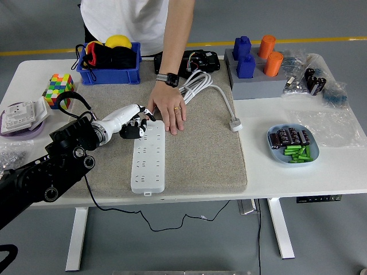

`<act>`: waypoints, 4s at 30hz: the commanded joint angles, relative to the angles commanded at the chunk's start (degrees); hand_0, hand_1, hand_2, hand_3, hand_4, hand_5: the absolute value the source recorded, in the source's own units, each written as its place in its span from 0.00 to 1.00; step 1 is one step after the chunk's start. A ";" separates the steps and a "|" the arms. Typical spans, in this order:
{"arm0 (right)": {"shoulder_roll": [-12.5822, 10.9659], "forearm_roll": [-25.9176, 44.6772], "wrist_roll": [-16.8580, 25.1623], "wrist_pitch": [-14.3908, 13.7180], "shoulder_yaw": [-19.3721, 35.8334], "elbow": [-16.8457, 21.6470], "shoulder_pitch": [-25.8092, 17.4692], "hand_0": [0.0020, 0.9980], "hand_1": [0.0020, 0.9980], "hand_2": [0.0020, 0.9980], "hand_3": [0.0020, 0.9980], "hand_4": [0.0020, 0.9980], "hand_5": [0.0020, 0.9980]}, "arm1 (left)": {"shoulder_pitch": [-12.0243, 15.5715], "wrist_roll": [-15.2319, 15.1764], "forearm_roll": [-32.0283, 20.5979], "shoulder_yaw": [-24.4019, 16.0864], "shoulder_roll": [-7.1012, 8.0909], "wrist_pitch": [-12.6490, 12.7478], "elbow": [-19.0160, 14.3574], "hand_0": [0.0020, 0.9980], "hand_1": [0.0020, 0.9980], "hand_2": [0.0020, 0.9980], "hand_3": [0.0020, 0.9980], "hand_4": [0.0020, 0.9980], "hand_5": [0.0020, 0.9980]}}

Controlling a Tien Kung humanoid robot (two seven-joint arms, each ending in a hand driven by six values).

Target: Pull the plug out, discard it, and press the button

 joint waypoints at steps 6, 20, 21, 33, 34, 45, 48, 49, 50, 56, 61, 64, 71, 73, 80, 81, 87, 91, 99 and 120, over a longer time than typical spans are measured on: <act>0.04 -0.12 0.01 -0.04 0.22 -0.03 0.03 0.73 0.68 0.66 0.65 0.75 0.61 | 3.62 -3.01 0.75 -6.44 0.16 1.66 -3.72 0.09 0.10 0.22 0.66 0.10 0.00; 0.16 -0.29 0.00 -0.05 0.49 0.00 0.25 0.73 0.68 0.66 0.65 0.75 0.61 | 15.25 -6.11 2.57 -25.71 0.49 3.74 -10.74 0.66 0.67 0.62 0.78 0.64 0.00; 0.14 -0.34 0.00 -0.04 0.53 0.04 0.31 0.73 0.68 0.66 0.65 0.75 0.61 | 16.27 -6.68 2.41 -27.19 0.62 4.34 -11.10 0.66 0.67 0.62 0.78 0.64 0.00; -0.50 -0.59 0.05 -0.10 0.34 0.06 1.26 0.73 0.68 0.66 0.65 0.75 0.61 | 21.68 -10.22 -0.03 -37.73 3.44 7.91 -13.67 0.82 0.79 0.73 0.81 0.66 0.00; -0.51 -0.57 0.03 -0.08 0.29 0.05 1.30 0.73 0.68 0.66 0.65 0.75 0.61 | 21.80 -10.21 -0.46 -37.83 3.69 7.84 -13.63 0.81 0.78 0.72 0.80 0.66 0.00; -0.68 -0.57 0.03 -0.09 -0.19 -0.03 1.58 0.73 0.68 0.66 0.65 0.75 0.61 | 23.91 -9.43 -0.63 -39.98 4.05 6.85 -13.17 0.81 0.78 0.72 0.80 0.65 0.00; -0.70 -0.54 0.05 -0.07 -0.40 0.11 1.75 0.73 0.68 0.66 0.65 0.75 0.61 | 23.82 -9.20 -0.57 -39.91 4.15 6.54 -13.02 0.81 0.78 0.72 0.80 0.64 0.00; -0.71 -0.54 0.06 -0.08 -0.41 0.13 1.79 0.73 0.68 0.66 0.65 0.75 0.61 | 23.83 -9.11 -0.53 -39.92 4.18 6.44 -13.03 0.81 0.78 0.72 0.80 0.64 0.00; -0.71 -0.54 0.07 -0.09 -0.41 0.15 1.83 0.73 0.68 0.66 0.65 0.75 0.61 | 23.83 -9.05 -0.47 -39.98 4.20 6.36 -13.06 0.81 0.78 0.72 0.80 0.64 0.00; -0.75 -0.51 0.04 -0.07 -0.66 0.06 1.73 0.73 0.68 0.66 0.65 0.75 0.61 | 24.01 -8.84 -0.25 -40.52 4.07 6.14 -13.35 0.81 0.78 0.72 0.80 0.64 0.00; -0.70 -0.56 0.00 -0.06 -0.55 0.00 1.59 0.73 0.68 0.66 0.64 0.75 0.61 | 24.40 -8.63 0.25 -41.17 3.87 6.02 -13.55 0.80 0.77 0.72 0.80 0.64 0.00; -0.68 -0.59 -0.02 -0.04 -0.44 0.07 1.50 0.73 0.68 0.66 0.65 0.75 0.61 | 24.59 -8.52 0.38 -41.41 3.80 5.92 -13.66 0.80 0.77 0.72 0.80 0.64 0.00; -0.36 -0.70 -0.07 -0.02 -0.14 0.00 1.14 0.73 0.68 0.66 0.65 0.75 0.61 | 24.98 -8.34 0.55 -41.68 3.52 5.80 -14.08 0.80 0.76 0.72 0.80 0.64 0.00; -0.27 -0.73 -0.07 -0.01 -0.02 0.05 1.07 0.73 0.68 0.66 0.65 0.75 0.61 | 25.16 -8.36 0.59 -41.71 3.50 5.79 -14.23 0.80 0.76 0.72 0.80 0.64 0.00; -0.15 -0.76 -0.05 -0.02 0.23 0.08 0.96 0.73 0.68 0.66 0.65 0.75 0.61 | 25.39 -8.34 0.78 -41.93 3.44 5.64 -14.65 0.80 0.76 0.72 0.80 0.64 0.00; -0.15 -0.73 -0.04 -0.01 0.22 0.10 0.98 0.73 0.68 0.66 0.65 0.75 0.61 | 25.39 -8.34 0.77 -41.97 3.44 5.65 -14.68 0.80 0.76 0.72 0.80 0.64 0.00; -0.06 -0.74 -0.04 -0.03 0.44 0.04 0.97 0.73 0.68 0.66 0.65 0.75 0.61 | 25.33 -8.32 0.74 -41.57 3.50 5.65 -14.70 0.80 0.75 0.71 0.80 0.64 0.00; -0.03 -0.73 -0.02 -0.03 0.53 0.01 1.02 0.73 0.68 0.66 0.65 0.75 0.61 | 25.37 -8.41 0.67 -41.17 3.38 5.65 -14.70 0.80 0.75 0.72 0.80 0.64 0.00; -0.01 -0.77 -0.01 -0.04 0.63 0.00 0.95 0.73 0.68 0.66 0.65 0.75 0.61 | 25.40 -8.17 0.76 -40.93 3.23 5.48 -14.66 0.80 0.74 0.71 0.79 0.63 0.00; -0.01 -0.74 0.00 -0.05 0.78 0.05 1.11 0.73 0.68 0.66 0.65 0.75 0.61 | 25.38 -8.56 0.63 -41.02 3.23 5.65 -15.06 0.79 0.73 0.70 0.79 0.63 0.00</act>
